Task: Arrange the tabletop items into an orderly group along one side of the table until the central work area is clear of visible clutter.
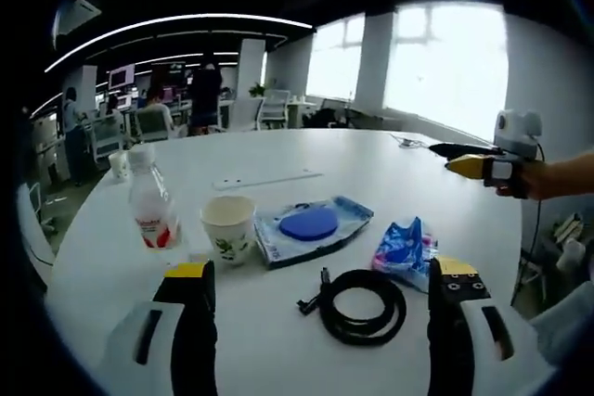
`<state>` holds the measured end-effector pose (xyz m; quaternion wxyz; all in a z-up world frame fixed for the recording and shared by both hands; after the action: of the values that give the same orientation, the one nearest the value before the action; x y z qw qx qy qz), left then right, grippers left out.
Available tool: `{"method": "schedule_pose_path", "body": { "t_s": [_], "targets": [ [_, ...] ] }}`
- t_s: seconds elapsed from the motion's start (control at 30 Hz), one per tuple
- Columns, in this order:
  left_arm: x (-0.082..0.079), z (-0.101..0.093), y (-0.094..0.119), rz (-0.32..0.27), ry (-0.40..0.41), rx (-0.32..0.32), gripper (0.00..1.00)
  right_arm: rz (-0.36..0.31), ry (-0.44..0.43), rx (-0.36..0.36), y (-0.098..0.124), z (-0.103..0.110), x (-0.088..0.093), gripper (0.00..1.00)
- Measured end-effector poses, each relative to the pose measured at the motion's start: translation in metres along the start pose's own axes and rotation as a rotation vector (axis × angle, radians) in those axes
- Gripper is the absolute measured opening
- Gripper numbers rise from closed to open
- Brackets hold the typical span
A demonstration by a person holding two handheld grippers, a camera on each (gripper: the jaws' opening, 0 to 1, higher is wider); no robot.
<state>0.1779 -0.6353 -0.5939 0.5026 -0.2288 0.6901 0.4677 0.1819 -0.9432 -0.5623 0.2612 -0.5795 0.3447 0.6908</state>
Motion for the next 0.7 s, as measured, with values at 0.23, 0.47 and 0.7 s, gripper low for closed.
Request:
{"method": "schedule_pose_path", "body": {
  "t_s": [0.23, 0.47, 0.7],
  "targets": [
    [0.003, -0.041, -0.009, 0.026, 0.006, 0.048, 0.93, 0.028, -0.025, 0.006, 0.017, -0.010, 0.018, 0.84],
    [0.015, -0.081, -0.026, 0.085, 0.008, 0.065, 0.90, 0.084, -0.051, -0.011, 0.029, -0.019, 0.042, 0.78],
    [0.028, -0.112, -0.038, 0.142, 0.007, 0.069, 0.89, 0.108, -0.077, -0.043, 0.034, -0.029, 0.060, 0.70]
  ]
}}
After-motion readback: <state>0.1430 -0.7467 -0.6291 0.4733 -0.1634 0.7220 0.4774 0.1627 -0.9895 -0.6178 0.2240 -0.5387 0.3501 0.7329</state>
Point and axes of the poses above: the point that each gripper's makers call its tool centre point, and the gripper's own axes: y roughly backward along the fingers, z roughly to its left, x roughly out of its underside, the point moved 8 cm from there along y, roughly backward along the fingers, and after that the axes turned 11 degrees about -x, right-handed, at the moved point
